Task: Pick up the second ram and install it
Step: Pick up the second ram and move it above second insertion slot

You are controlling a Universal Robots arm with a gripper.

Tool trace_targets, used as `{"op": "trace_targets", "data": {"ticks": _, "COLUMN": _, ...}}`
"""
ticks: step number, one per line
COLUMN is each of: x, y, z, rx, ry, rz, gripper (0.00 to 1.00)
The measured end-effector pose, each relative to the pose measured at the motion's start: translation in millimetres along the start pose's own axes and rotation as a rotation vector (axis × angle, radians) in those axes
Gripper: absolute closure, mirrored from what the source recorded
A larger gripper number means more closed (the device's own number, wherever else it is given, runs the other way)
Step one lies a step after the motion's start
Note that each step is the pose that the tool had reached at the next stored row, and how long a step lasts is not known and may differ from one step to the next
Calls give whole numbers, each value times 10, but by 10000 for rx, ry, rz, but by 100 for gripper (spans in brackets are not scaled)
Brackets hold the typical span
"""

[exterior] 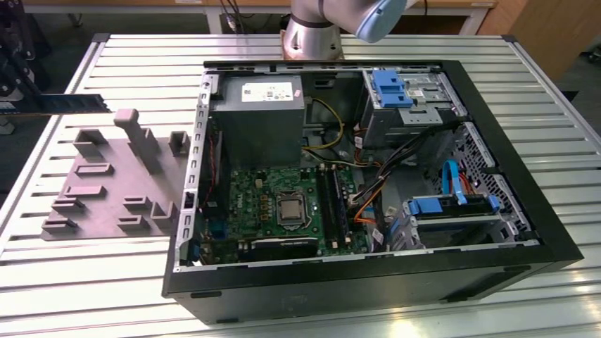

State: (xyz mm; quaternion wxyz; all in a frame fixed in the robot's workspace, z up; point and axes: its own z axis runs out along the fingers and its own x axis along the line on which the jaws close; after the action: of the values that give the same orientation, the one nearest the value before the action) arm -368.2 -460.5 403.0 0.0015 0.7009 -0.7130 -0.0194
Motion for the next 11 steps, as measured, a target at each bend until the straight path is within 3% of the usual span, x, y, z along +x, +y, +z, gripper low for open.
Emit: {"op": "trace_targets", "data": {"ticks": 11, "x": -1, "y": -43, "z": -1, "rx": 0, "ry": 0, "rz": 0, "gripper": 86}}
